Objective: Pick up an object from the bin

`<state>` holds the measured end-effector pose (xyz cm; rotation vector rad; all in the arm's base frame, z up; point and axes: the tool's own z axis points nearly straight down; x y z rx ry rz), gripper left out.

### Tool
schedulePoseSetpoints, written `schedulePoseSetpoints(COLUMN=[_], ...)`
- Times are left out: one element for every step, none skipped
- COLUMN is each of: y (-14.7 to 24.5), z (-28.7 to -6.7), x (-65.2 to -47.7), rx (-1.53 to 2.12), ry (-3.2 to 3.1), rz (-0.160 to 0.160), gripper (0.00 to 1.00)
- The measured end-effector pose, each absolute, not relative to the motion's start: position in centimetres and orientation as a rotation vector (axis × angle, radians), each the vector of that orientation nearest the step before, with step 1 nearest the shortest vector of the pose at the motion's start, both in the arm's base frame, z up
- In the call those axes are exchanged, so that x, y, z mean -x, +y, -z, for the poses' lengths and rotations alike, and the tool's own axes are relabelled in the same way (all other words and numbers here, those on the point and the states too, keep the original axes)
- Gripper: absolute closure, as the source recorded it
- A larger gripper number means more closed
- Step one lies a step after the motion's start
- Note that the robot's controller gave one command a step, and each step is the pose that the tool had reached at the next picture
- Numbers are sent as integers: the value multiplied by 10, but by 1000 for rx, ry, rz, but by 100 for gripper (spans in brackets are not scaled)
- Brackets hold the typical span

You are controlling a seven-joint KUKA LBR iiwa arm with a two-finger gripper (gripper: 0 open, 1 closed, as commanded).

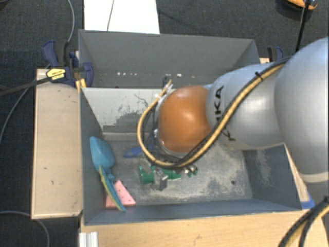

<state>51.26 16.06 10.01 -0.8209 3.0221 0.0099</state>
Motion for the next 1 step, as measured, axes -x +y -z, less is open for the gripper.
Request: schedulePoseSetpoints(y=[161], z=[-100], x=[-513], rx=[818], ry=[3023], rz=[-10], gripper=[100])
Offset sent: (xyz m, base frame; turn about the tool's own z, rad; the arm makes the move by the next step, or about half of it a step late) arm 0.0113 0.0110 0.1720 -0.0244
